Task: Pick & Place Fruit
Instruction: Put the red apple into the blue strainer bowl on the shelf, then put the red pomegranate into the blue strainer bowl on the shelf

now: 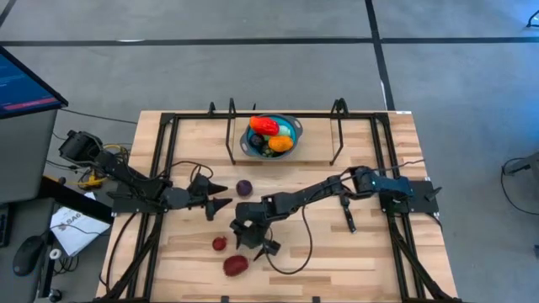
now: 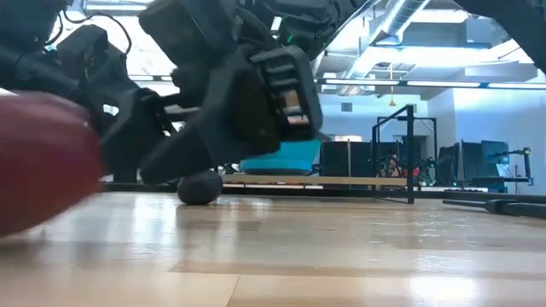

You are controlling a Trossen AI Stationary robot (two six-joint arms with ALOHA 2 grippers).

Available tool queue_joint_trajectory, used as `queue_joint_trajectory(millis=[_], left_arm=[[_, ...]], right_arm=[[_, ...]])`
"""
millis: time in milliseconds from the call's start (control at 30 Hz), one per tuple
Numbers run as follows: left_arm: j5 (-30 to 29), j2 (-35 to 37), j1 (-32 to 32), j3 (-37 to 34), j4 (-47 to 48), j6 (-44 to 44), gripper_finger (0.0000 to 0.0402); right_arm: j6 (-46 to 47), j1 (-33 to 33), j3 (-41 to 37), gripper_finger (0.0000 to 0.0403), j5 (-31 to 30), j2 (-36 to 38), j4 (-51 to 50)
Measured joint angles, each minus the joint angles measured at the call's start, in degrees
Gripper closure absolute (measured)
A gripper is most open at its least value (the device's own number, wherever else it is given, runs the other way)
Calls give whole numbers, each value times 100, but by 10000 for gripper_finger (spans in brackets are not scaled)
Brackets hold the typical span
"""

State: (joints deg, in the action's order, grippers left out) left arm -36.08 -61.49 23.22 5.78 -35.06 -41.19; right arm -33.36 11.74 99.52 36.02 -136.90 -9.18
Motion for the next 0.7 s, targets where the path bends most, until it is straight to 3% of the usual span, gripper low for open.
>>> queue_joint_trajectory(millis=[233, 400, 567, 700], left_arm=[[316, 0, 0, 0, 6, 38, 117], [848, 0, 47, 0, 10, 42, 117], [1459, 0, 422, 103, 19, 62, 117], [1546, 0, 936, 516, 468, 64, 117]], right_arm=[[1042, 104, 69, 40, -31, -31, 117], [2076, 91, 610, 42, -49, -22, -824], [2162, 187, 1137, 59, -910, -22, -2402], [2461, 330, 1216, 84, -1815, 31, -3240]])
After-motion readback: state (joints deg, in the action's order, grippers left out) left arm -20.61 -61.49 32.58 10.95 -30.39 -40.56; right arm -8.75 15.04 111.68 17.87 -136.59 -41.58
